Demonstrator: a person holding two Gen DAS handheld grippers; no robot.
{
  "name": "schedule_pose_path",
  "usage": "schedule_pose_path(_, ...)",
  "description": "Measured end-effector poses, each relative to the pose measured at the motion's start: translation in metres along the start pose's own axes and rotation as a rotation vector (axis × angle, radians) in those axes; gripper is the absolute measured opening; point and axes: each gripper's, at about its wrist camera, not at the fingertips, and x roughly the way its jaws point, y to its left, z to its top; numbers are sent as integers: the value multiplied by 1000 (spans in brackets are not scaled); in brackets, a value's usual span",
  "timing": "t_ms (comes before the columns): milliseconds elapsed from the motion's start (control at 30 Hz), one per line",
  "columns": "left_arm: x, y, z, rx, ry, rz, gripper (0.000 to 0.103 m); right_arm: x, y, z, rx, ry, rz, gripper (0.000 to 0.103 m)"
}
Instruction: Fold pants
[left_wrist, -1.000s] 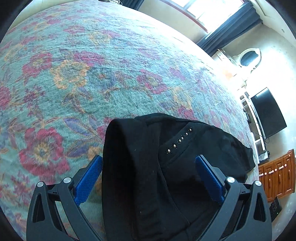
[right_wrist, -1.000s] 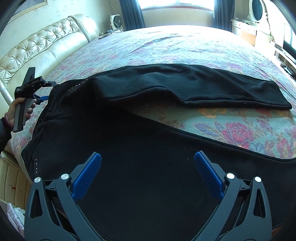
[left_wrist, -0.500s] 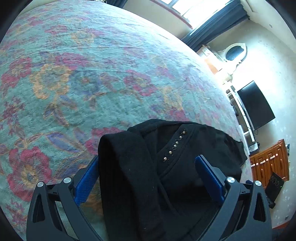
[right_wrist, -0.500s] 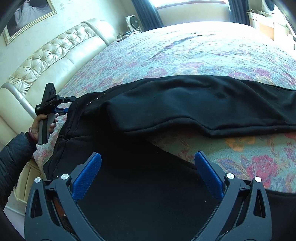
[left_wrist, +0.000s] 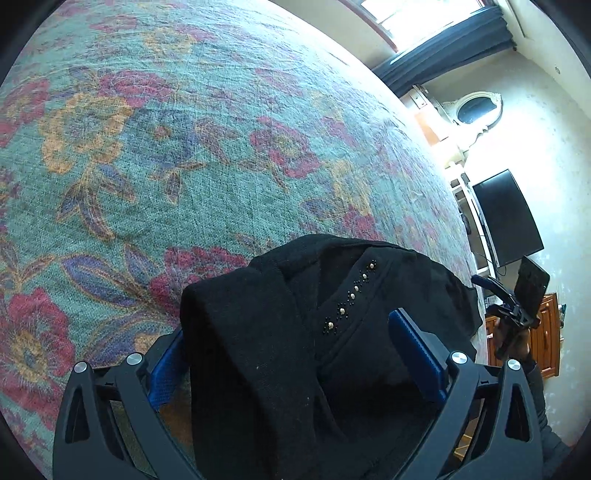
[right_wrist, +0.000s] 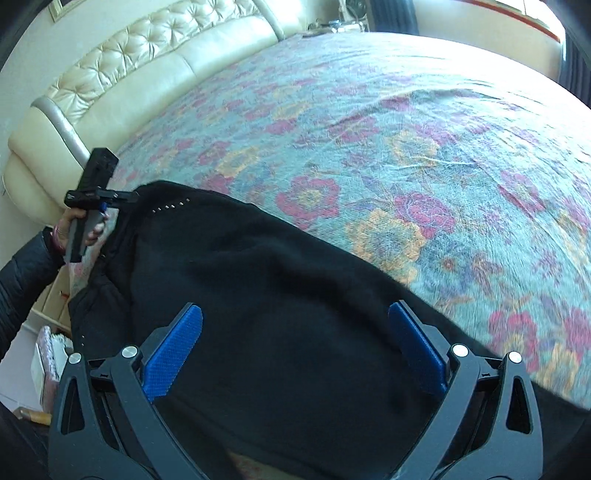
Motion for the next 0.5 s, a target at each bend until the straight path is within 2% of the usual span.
schedule_pose_path(33, 1, -3, -2, 28, -4, -2, 89, 9, -9, 6, 5, 28, -12, 101)
schedule_pose_path(67, 3, -7, -4, 64, -1, 18, 49, 17, -17, 12, 2, 55, -8, 101)
schedule_pose_path(100, 7, -10, -5, 100, 5, 65, 29, 24, -22, 15, -9, 73, -8, 101)
schedule_pose_path(133, 11, -9, -7, 113, 11, 97, 22, 29, -24, 19, -28, 88, -20, 101)
schedule_pose_path(200, 13, -4, -7, 97, 7, 81, 22, 40, -30, 25, -62, 126, -36, 101)
schedule_pose_path(267, 13, 5, -7, 59, 6, 35, 23, 49, -36, 27, -77, 166, -53, 101)
schedule_pose_path(367, 11, 34, -7, -101, -3, -117, 24, 68, -45, 21, -77, 280, -70, 98)
schedule_pose_path(400, 11, 40, -7, -135, -3, -148, 24, 75, -45, 18, -102, 316, -110, 85)
schedule_pose_path(433, 10, 41, -6, -141, 0, -152, 24, 76, -42, 15, -136, 316, -142, 77)
schedule_pose_path(467, 10, 38, -6, -130, 3, -133, 24, 73, -39, 12, -141, 309, -131, 67)
schedule_pose_path(500, 9, 33, -6, -110, 3, -103, 24, 68, -37, 12, -137, 298, -116, 35)
